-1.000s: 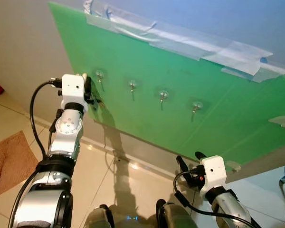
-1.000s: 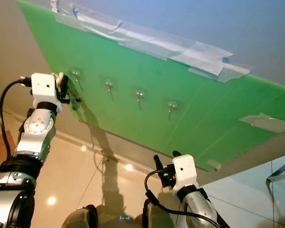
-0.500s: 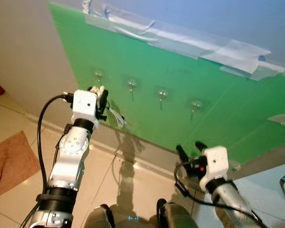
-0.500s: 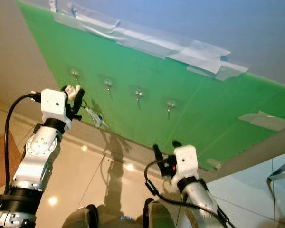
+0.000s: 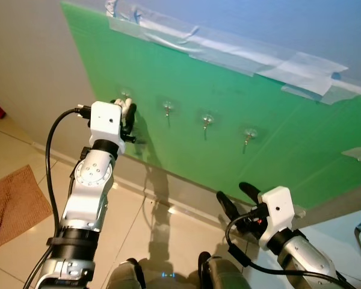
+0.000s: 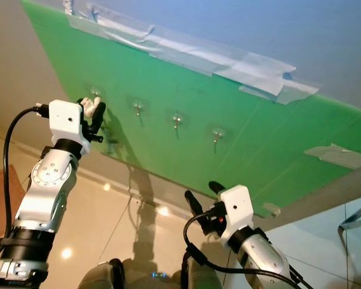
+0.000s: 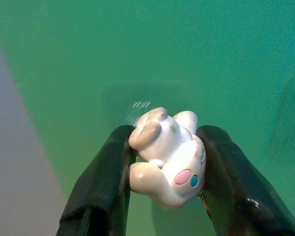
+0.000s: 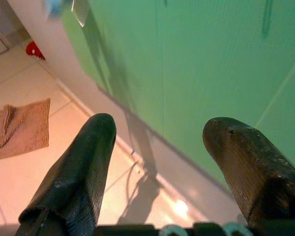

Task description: Hang keys on a hook

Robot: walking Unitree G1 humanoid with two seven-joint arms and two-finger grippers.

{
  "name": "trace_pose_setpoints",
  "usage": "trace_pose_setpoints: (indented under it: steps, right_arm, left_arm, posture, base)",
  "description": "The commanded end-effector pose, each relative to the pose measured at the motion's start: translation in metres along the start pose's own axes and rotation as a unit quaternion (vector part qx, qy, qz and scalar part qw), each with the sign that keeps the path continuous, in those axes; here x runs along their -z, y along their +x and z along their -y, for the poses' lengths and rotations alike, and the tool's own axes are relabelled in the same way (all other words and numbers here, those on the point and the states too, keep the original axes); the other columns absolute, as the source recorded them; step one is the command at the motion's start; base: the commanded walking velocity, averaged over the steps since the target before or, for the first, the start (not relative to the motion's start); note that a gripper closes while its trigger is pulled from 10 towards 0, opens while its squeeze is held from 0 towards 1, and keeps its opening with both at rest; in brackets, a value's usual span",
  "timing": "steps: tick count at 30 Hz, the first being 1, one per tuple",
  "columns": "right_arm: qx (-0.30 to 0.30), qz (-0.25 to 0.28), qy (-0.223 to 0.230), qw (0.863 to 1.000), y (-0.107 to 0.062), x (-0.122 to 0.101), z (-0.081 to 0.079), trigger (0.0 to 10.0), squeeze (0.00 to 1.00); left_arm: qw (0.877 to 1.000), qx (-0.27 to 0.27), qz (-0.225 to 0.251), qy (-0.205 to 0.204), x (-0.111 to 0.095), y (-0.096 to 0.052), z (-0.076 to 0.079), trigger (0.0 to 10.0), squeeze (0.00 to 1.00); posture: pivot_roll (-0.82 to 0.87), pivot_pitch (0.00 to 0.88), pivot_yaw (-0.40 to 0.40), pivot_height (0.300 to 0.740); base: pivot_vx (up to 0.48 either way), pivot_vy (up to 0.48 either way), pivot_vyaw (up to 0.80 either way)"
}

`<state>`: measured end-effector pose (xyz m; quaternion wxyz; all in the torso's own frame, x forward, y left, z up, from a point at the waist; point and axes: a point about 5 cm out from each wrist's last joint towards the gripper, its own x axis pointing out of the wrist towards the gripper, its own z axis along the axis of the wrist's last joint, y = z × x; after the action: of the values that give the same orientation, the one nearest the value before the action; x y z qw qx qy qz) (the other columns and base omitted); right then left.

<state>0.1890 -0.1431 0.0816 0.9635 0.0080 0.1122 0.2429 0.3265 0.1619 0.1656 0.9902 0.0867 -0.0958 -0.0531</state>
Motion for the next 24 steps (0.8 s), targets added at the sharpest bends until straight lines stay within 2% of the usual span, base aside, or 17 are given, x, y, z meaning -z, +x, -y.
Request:
trace_pose_setpoints:
  steps: [1, 10, 24]
  right_arm:
    - [-0.010, -0.005, 0.007, 1.000, -0.002, 0.000, -0.003, 10.0, 0.00]
    - [-0.003, -0.013, 0.015, 1.000, -0.003, 0.004, -0.004, 10.0, 0.00]
    - [0.006, -0.017, 0.021, 1.000, -0.006, 0.009, -0.005, 10.0, 0.00]
  left_arm:
    - [1.000, 0.006, -0.001, -0.003, -0.002, 0.002, 0.002, 0.0, 0.00]
    - [1.000, 0.022, 0.017, 0.012, -0.008, 0.012, 0.003, 0.0, 0.00]
    - [0.998, 0.017, 0.045, 0.034, -0.017, 0.034, -0.009, 0.0, 0.00]
  posture:
    - [-0.21, 0.196, -0.035, 0.740]
    - [-0.22, 0.187, -0.033, 0.740]
    - [-0.23, 0.189, -0.032, 0.740]
  base:
    - [0.000, 0.000, 0.00]
    - [0.000, 0.000, 0.00]
    - [0.000, 0.000, 0.00]
